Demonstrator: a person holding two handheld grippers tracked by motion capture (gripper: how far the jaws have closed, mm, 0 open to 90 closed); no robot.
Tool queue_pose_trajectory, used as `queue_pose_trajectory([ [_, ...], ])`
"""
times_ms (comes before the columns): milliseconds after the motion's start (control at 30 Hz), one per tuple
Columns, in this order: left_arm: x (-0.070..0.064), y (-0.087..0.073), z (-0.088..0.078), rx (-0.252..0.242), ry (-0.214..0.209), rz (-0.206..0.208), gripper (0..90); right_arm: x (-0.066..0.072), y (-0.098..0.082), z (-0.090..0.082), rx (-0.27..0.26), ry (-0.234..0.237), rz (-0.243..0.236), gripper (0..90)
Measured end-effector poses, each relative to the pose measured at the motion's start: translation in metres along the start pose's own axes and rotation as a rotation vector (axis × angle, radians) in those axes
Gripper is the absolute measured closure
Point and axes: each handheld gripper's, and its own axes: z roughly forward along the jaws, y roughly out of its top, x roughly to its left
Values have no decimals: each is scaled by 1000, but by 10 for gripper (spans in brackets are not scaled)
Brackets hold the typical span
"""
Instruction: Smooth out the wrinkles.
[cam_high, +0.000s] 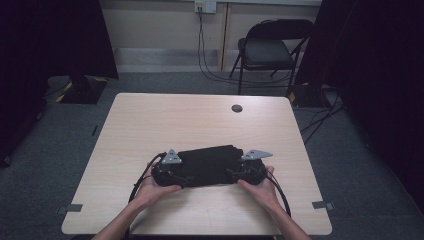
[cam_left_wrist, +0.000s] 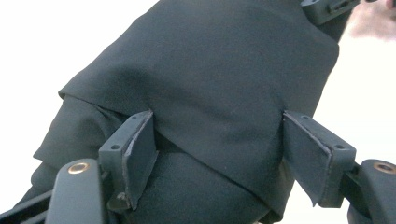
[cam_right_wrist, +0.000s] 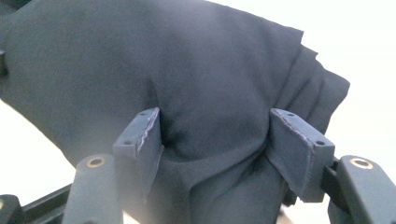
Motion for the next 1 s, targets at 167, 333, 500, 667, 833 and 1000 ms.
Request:
queue_pose_trajectory([
  [167, 12, -1, 6, -48, 48, 6, 281, 0, 6, 10, -8, -20, -2, 365],
  [333, 18, 0, 11, -85, 56, -1, 273, 0, 8, 13, -12, -34, 1, 361],
  [500, 18, 4, 7, -85, 68, -12, 267, -1, 12, 10, 1, -29, 11, 336],
  [667, 20, 7, -12, -147, 55, -84, 276, -5, 21, -2, -28, -5, 78, 302],
  [833, 19, 11, -28, -153, 25, -99, 261, -5, 23, -14, -27, -2, 80, 283],
  [1000, 17, 10, -44, -146, 42, -95, 262, -5, 27, -30, -56, -13, 77, 270],
])
